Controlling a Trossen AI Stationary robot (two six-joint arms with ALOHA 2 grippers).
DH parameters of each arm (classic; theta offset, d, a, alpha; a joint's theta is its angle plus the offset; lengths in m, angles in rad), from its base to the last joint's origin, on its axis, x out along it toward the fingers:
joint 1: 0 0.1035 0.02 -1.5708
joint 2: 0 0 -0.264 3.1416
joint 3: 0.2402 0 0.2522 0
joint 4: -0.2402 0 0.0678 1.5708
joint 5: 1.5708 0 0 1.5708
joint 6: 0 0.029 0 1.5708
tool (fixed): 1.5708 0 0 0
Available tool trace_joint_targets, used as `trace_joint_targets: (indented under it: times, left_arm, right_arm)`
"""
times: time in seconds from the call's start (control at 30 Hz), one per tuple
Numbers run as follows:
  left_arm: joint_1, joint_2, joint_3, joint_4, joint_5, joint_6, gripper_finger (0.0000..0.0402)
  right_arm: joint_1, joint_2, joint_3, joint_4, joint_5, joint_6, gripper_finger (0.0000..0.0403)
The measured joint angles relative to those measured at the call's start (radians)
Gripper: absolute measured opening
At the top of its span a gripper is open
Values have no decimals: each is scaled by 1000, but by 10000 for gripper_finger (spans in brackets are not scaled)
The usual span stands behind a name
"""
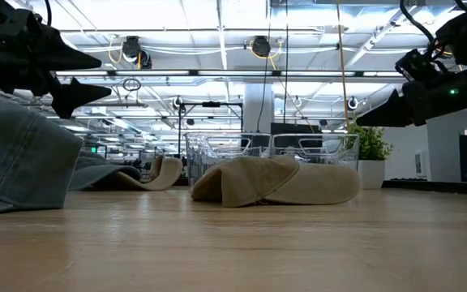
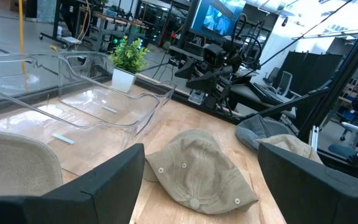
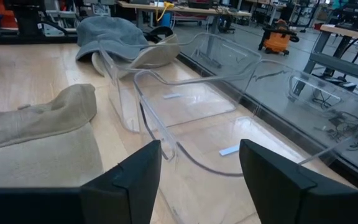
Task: Pick & Place hat
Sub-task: Put the bottom brown cap into the right transparent bin
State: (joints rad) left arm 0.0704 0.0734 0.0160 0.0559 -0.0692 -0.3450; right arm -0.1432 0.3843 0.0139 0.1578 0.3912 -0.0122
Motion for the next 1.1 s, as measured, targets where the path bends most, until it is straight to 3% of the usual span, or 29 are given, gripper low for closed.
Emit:
trace_joint_targets:
  times: [0.2,0.53,0.8,1.1]
  left_arm:
    - [0,0,0,0,0,0,324]
    - [0,0,0,0,0,0,324]
    - [0,0,0,0,0,0,324]
    - [0,0,0,0,0,0,324]
  right_arm:
    - [0,0,0,-8,0,0,224]
    - [0,0,68,-8,-1,-7,285]
    - [1,21,251,-14,0,-78,288]
    - [1,147,456,-116,-1,-86,288]
